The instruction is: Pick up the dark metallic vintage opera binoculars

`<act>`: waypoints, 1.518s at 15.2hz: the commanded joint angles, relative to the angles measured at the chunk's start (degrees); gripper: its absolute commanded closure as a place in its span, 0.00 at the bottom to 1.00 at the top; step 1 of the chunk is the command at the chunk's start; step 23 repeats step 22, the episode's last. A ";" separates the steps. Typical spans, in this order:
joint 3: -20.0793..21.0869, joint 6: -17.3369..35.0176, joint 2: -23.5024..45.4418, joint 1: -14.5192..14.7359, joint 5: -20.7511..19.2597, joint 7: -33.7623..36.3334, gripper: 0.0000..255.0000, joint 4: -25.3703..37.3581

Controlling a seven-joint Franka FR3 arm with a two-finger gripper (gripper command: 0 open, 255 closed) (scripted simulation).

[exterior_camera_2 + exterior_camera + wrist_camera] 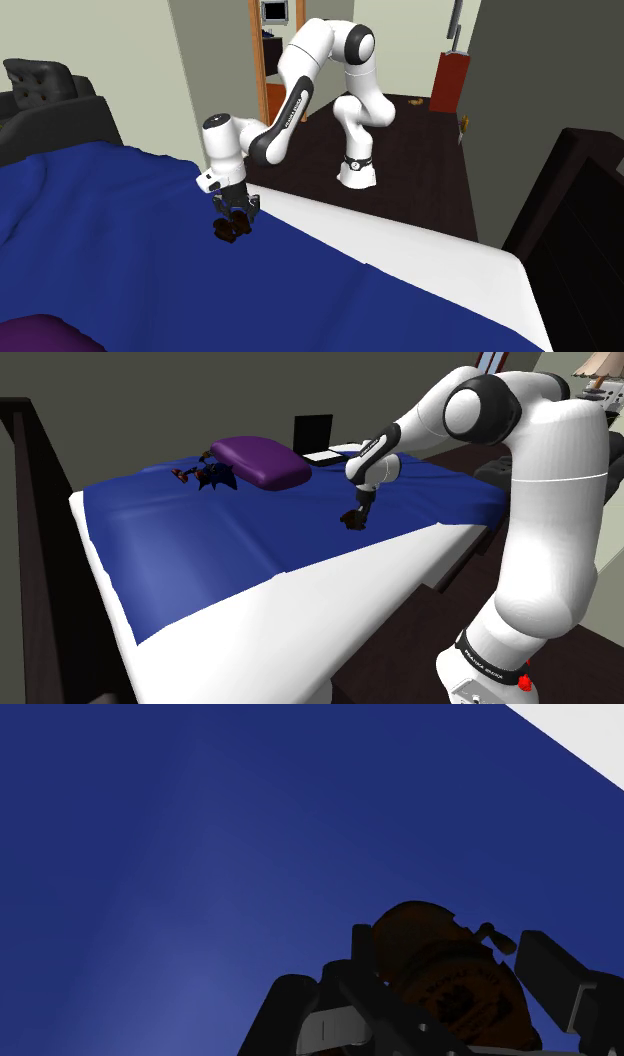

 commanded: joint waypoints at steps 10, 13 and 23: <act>-0.62 -2.97 -2.65 0.47 -1.11 0.58 1.00 0.36; -0.95 -4.84 -4.19 0.72 -1.76 0.94 1.00 0.77; -1.56 -9.45 -7.54 1.22 -3.20 1.73 1.00 2.20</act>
